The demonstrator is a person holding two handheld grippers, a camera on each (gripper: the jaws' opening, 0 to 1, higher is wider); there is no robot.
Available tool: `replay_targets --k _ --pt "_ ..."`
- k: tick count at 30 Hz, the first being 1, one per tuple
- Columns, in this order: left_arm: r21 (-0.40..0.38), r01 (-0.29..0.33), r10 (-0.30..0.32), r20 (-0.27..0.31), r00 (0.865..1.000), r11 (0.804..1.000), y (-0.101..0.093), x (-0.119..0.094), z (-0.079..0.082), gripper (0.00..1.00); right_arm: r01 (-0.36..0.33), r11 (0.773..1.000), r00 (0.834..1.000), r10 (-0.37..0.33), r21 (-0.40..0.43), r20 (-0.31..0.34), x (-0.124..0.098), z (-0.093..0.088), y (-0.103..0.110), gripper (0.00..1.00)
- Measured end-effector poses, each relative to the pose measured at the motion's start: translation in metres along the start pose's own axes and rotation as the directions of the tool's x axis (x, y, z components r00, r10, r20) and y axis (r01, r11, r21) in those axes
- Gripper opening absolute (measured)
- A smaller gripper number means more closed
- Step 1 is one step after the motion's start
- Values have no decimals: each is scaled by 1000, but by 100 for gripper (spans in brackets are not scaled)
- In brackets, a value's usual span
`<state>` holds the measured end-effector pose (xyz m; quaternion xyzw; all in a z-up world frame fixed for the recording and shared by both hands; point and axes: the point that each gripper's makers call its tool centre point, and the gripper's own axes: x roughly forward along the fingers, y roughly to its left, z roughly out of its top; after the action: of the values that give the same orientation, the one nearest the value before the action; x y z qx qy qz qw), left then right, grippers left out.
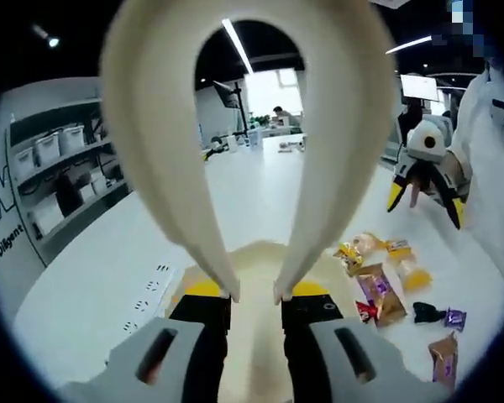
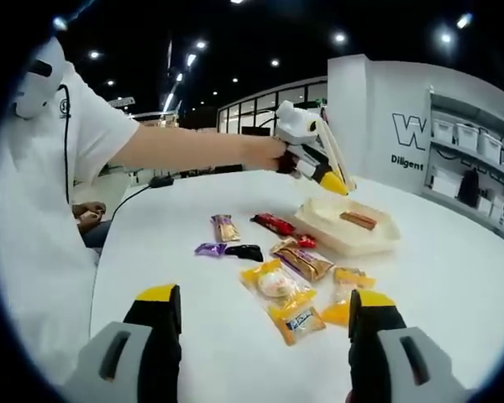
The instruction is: Place the target food into the container with the food tongs after gripping and lifting it, then release it inside without dropping or visibly crushing the food.
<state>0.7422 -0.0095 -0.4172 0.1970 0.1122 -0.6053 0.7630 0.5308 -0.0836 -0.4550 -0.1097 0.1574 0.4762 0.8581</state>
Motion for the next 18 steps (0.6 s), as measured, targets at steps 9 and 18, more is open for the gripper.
replay_targets --k 9,18 --pt "-13 0 1 43 999 1000 -29 -17 2 22 -4 1000 1000 4 -2 3 0 0 3 81" --pt "-15 -9 10 76 997 1000 -51 -34 11 22 -3 1000 1000 3 -6 5 -2 1 5 81"
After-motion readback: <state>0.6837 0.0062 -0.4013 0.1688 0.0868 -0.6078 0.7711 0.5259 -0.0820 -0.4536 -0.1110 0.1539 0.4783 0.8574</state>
